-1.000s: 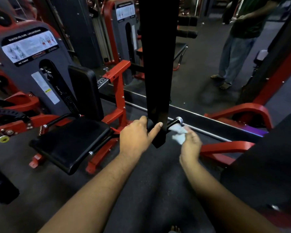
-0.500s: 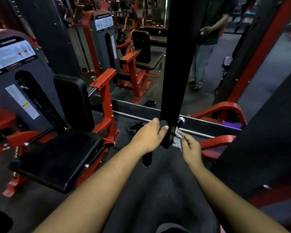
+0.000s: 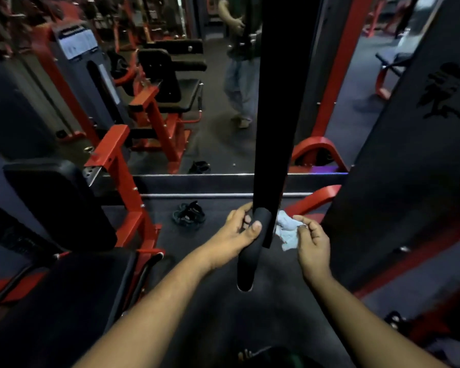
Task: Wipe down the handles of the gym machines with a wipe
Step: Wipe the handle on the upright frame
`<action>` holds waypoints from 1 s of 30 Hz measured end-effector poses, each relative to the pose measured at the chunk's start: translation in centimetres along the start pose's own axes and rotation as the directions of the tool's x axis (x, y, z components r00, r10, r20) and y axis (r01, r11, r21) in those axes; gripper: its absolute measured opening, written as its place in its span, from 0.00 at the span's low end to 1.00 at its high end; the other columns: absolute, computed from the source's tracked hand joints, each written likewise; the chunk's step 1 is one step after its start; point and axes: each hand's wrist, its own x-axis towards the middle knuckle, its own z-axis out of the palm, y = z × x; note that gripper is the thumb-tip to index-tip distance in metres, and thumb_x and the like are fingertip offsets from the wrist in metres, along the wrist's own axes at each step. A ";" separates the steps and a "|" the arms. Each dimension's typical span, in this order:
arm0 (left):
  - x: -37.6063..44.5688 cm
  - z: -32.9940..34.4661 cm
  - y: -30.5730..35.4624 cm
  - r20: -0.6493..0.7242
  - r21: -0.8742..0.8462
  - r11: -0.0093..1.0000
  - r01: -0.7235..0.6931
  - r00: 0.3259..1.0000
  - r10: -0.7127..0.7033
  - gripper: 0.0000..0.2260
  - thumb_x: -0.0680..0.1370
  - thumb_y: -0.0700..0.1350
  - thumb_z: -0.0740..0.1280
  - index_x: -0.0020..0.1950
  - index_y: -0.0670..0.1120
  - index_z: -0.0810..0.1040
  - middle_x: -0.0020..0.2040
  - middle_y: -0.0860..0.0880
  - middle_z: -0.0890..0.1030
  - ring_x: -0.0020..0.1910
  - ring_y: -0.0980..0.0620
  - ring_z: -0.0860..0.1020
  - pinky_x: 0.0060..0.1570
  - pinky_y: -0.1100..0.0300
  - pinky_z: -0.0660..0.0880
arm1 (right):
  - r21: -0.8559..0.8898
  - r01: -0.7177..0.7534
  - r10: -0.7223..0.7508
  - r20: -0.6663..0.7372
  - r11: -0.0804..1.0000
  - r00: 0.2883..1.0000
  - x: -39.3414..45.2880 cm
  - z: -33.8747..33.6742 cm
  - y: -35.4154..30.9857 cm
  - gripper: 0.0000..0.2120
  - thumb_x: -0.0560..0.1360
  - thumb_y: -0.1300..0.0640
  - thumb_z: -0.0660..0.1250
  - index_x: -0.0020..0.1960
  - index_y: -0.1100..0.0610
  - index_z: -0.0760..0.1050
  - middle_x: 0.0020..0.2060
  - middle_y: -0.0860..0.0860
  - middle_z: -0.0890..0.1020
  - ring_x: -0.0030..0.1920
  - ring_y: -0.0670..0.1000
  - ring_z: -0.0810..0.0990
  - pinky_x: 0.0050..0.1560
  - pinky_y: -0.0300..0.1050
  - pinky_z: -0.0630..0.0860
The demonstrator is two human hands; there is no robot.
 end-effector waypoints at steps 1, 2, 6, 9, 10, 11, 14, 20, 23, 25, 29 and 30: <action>0.2 -0.2 -0.3 -0.008 -0.005 1.000 -0.028 1.000 0.028 0.39 0.70 0.78 0.60 0.76 0.64 0.57 0.76 0.54 0.62 0.68 0.75 0.63 0.64 0.78 0.63 | -0.007 -0.014 0.014 -0.017 1.000 1.000 -0.3 -0.1 -0.1 0.13 0.81 0.67 0.61 0.56 0.57 0.81 0.51 0.49 0.85 0.55 0.51 0.83 0.59 0.46 0.78; 0.5 -0.5 -0.7 -0.004 -0.021 0.998 -0.057 0.998 0.057 0.42 0.69 0.79 0.62 0.77 0.62 0.57 0.76 0.55 0.61 0.71 0.72 0.62 0.64 0.78 0.63 | -0.007 -0.033 0.033 -0.039 0.999 0.999 -0.6 -0.2 -0.3 0.12 0.81 0.67 0.61 0.55 0.58 0.81 0.51 0.50 0.85 0.54 0.51 0.83 0.56 0.44 0.79; 1.6 -1.5 -1.8 0.112 -0.048 0.992 -0.119 0.986 0.123 0.42 0.71 0.71 0.66 0.80 0.62 0.53 0.80 0.59 0.56 0.79 0.63 0.56 0.76 0.61 0.58 | 0.017 -0.118 0.119 -0.084 0.993 0.989 -2.4 -0.9 -1.6 0.11 0.82 0.65 0.60 0.56 0.57 0.81 0.49 0.52 0.87 0.50 0.50 0.85 0.48 0.40 0.79; 2.8 -2.8 -2.2 0.219 -0.028 0.987 -0.156 0.963 0.159 0.45 0.69 0.72 0.68 0.80 0.62 0.51 0.82 0.58 0.55 0.80 0.62 0.55 0.78 0.60 0.56 | 0.028 -0.143 0.146 -0.204 0.989 0.968 -5.3 -0.6 -3.0 0.09 0.82 0.62 0.63 0.58 0.56 0.80 0.49 0.51 0.87 0.47 0.47 0.85 0.46 0.38 0.80; 3.2 -3.1 -2.5 0.246 -0.023 0.985 -0.168 0.954 0.169 0.49 0.68 0.74 0.68 0.82 0.60 0.50 0.82 0.57 0.55 0.80 0.61 0.55 0.79 0.59 0.56 | 0.025 -0.139 0.141 -0.239 0.990 0.961 -6.2 -0.4 -3.6 0.09 0.82 0.61 0.64 0.59 0.55 0.80 0.50 0.51 0.87 0.48 0.47 0.85 0.47 0.40 0.80; 3.7 -3.3 -2.7 0.280 -0.026 0.985 -0.171 0.944 0.172 0.52 0.68 0.75 0.69 0.83 0.58 0.50 0.82 0.57 0.55 0.80 0.60 0.56 0.80 0.56 0.56 | 0.016 -0.129 0.128 -0.266 0.992 0.955 -7.1 -0.1 -4.1 0.08 0.81 0.60 0.66 0.59 0.54 0.80 0.52 0.52 0.87 0.50 0.50 0.86 0.50 0.44 0.81; 4.9 -4.4 -2.9 0.402 -0.018 0.980 -0.200 0.896 0.190 0.50 0.72 0.69 0.72 0.84 0.57 0.48 0.78 0.66 0.59 0.79 0.58 0.60 0.79 0.46 0.60 | -0.039 -0.077 0.055 -0.401 0.996 0.915 -9.8 1.0 -6.2 0.06 0.80 0.60 0.69 0.55 0.52 0.80 0.49 0.51 0.87 0.50 0.52 0.86 0.52 0.52 0.82; 7.5 -5.1 -1.6 0.518 0.019 0.924 -0.382 0.794 0.318 0.49 0.71 0.74 0.66 0.80 0.47 0.52 0.71 0.63 0.63 0.70 0.69 0.66 0.59 0.84 0.59 | -0.276 0.041 -0.180 -0.502 0.960 0.846 -12.4 3.2 -10.8 0.04 0.81 0.60 0.67 0.52 0.51 0.77 0.46 0.46 0.83 0.47 0.45 0.80 0.53 0.49 0.77; 10.0 -4.9 -2.8 0.561 0.120 0.827 -0.549 0.725 0.399 0.48 0.69 0.83 0.51 0.75 0.48 0.64 0.66 0.61 0.71 0.64 0.66 0.74 0.65 0.74 0.63 | -0.439 0.090 -0.320 -0.487 0.894 0.812 -12.9 5.1 -13.0 0.05 0.82 0.60 0.65 0.56 0.52 0.75 0.48 0.38 0.80 0.49 0.40 0.79 0.51 0.33 0.73; 12.6 -5.2 -3.9 0.615 0.287 0.680 -0.674 0.674 0.409 0.47 0.74 0.80 0.47 0.75 0.44 0.70 0.68 0.48 0.76 0.69 0.46 0.74 0.74 0.52 0.63 | -0.517 0.114 -0.377 -0.438 0.848 0.816 -12.9 6.9 -13.9 0.11 0.83 0.61 0.64 0.64 0.53 0.75 0.54 0.35 0.81 0.55 0.38 0.80 0.54 0.30 0.73; 16.3 -5.6 -3.4 0.791 0.349 0.412 -0.842 0.500 0.352 0.46 0.74 0.79 0.47 0.77 0.47 0.72 0.75 0.43 0.73 0.77 0.44 0.66 0.80 0.46 0.49 | -0.728 0.102 -0.420 -0.270 0.678 0.867 -12.0 10.5 -13.1 0.18 0.81 0.62 0.63 0.70 0.54 0.76 0.67 0.47 0.80 0.67 0.43 0.77 0.66 0.37 0.73; 17.0 -5.4 -2.9 0.820 0.331 0.369 -0.868 0.459 0.343 0.47 0.73 0.80 0.46 0.77 0.48 0.72 0.76 0.43 0.73 0.77 0.45 0.65 0.80 0.49 0.48 | -0.764 0.097 -0.427 -0.246 0.638 0.870 -11.9 11.4 -12.6 0.18 0.80 0.62 0.63 0.69 0.54 0.77 0.68 0.49 0.79 0.69 0.46 0.76 0.69 0.41 0.72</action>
